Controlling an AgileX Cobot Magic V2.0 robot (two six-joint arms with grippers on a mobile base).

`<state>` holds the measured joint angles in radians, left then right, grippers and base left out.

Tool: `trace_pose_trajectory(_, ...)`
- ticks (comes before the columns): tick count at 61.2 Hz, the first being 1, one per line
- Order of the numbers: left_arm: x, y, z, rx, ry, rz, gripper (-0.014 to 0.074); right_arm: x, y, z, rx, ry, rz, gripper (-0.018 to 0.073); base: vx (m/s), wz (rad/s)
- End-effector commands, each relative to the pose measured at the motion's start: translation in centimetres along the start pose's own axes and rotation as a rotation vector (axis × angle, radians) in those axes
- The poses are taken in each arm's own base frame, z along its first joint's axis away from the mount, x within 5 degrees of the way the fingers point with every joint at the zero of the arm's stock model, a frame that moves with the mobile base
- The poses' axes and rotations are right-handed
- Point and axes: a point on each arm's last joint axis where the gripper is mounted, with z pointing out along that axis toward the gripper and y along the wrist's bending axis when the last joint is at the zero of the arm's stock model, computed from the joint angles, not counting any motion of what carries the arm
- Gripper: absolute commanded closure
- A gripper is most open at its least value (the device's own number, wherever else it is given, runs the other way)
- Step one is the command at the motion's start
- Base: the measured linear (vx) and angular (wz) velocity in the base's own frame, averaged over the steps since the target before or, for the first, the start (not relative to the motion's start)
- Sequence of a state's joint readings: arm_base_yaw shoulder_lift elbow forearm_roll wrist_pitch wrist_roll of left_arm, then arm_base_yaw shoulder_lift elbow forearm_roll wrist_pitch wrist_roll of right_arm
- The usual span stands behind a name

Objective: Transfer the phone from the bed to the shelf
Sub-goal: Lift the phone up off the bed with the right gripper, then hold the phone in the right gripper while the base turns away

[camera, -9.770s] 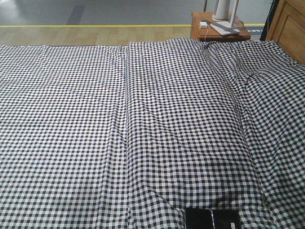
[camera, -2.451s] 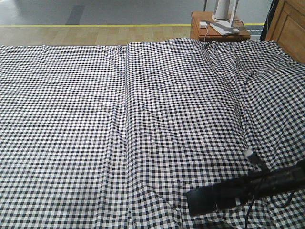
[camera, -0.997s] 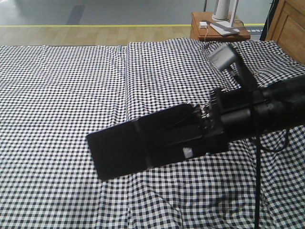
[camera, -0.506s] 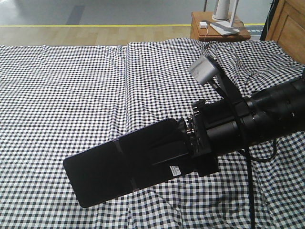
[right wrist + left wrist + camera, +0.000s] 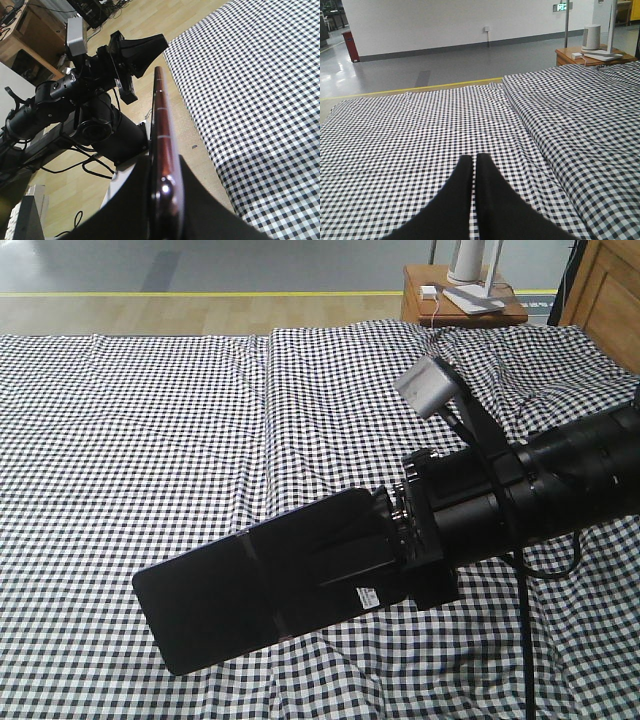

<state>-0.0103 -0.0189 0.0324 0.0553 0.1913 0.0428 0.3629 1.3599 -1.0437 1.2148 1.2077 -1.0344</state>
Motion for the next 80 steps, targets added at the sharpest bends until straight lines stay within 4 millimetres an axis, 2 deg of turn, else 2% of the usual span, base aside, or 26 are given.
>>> trace_pose_trajectory(1, -1.52, 0.10, -0.27, -0.003, -0.103, -0.008, 0.0596, -0.98, 2.25, -0.79, -0.107, -0.053, -0.028, 0.0560, -0.01, 0.02)
trace_pose_trajectory(41, -1.52, 0.10, -0.27, -0.003, -0.103, -0.008, 0.0596, -0.98, 2.25, -0.79, -0.107, -0.053, -0.028, 0.0560, -0.03, 0.12)
trace_pose_trajectory(80, -1.52, 0.10, -0.27, -0.003, -0.103, -0.008, 0.0596, -0.98, 2.25, -0.79, -0.107, -0.053, -0.028, 0.0560, -0.10, 0.39)
